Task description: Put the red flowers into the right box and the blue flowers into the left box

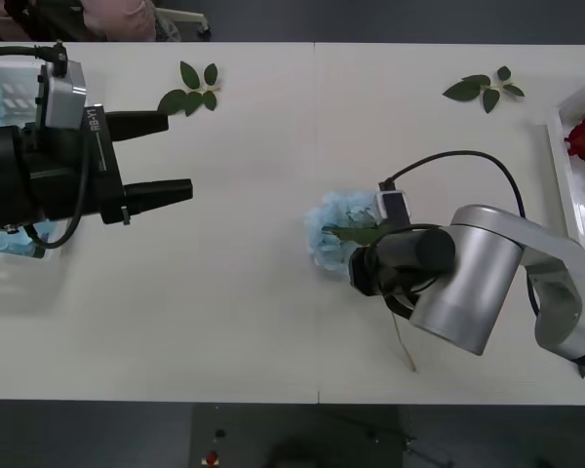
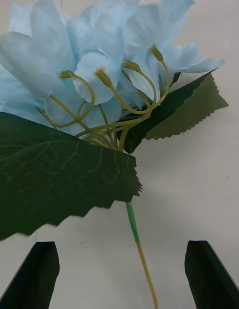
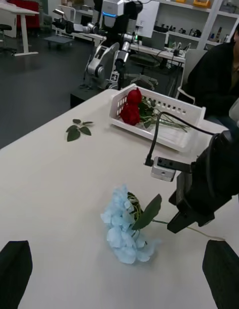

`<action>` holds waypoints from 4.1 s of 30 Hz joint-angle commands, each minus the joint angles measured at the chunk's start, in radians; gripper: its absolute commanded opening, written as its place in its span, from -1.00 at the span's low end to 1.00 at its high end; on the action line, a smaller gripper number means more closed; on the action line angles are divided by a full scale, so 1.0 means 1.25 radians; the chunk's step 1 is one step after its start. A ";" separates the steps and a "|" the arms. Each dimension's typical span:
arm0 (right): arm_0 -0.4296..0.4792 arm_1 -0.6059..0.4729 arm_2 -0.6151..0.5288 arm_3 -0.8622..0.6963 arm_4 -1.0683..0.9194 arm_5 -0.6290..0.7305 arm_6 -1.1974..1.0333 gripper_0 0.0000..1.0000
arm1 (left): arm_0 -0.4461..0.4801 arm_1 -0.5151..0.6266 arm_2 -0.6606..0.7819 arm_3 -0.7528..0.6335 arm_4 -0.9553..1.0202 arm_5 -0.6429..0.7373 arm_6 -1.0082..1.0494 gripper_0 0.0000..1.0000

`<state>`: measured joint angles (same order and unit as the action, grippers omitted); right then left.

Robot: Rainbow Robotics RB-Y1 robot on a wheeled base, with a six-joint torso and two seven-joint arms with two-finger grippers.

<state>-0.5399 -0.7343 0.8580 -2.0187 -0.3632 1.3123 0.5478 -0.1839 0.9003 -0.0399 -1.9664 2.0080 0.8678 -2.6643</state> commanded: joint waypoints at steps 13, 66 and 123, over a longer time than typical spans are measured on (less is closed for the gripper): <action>-0.075 0.061 0.063 0.155 0.038 -0.075 0.091 0.49 | -0.004 0.019 0.034 0.031 0.066 0.027 -0.025 1.00; -0.196 0.043 -0.437 0.282 -0.932 -0.376 0.959 -1.00 | -0.122 -0.040 -0.067 0.130 0.076 0.029 0.163 1.00; -0.234 0.238 -0.577 0.442 -1.004 -0.295 1.195 0.48 | -0.406 -0.278 -0.263 0.469 0.005 -0.077 0.175 -1.00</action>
<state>-0.7746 -0.4217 0.1320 -1.4452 -1.6260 0.9468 2.0195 -0.6595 0.5129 -0.3765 -1.3669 1.9954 0.7734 -2.4240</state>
